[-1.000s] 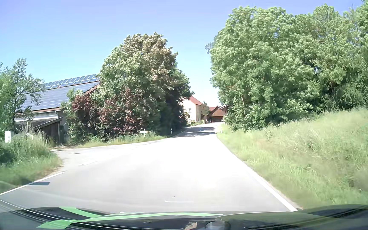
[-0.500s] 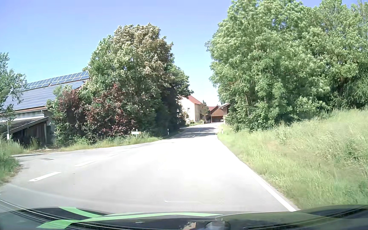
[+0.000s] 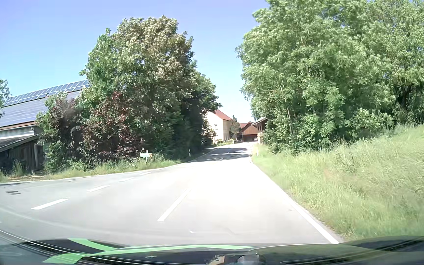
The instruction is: Follow the waypoints while adhering to traffic rules and regulations
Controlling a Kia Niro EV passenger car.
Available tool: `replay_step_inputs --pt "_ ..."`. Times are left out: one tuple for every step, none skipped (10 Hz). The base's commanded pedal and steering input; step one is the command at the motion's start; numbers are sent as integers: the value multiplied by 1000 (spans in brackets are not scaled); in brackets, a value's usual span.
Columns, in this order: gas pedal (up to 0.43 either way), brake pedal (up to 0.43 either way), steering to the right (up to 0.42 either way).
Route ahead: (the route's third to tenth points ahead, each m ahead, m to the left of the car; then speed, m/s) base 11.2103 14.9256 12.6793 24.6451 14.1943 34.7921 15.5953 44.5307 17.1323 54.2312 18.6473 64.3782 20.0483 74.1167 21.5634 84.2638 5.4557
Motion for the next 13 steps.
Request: replay_step_inputs --pt "0 98 -15" --pt "0 122 -35" --pt "0 122 -57" --pt "0 128 -71" --pt "0 116 -91" --pt "0 116 -118" --pt "0 116 -146" --pt "0 116 -170" --pt "0 116 -196" --pt "0 73 -223" --pt "0 18 -248" --pt "0 0 -275" --pt "0 0 -303"
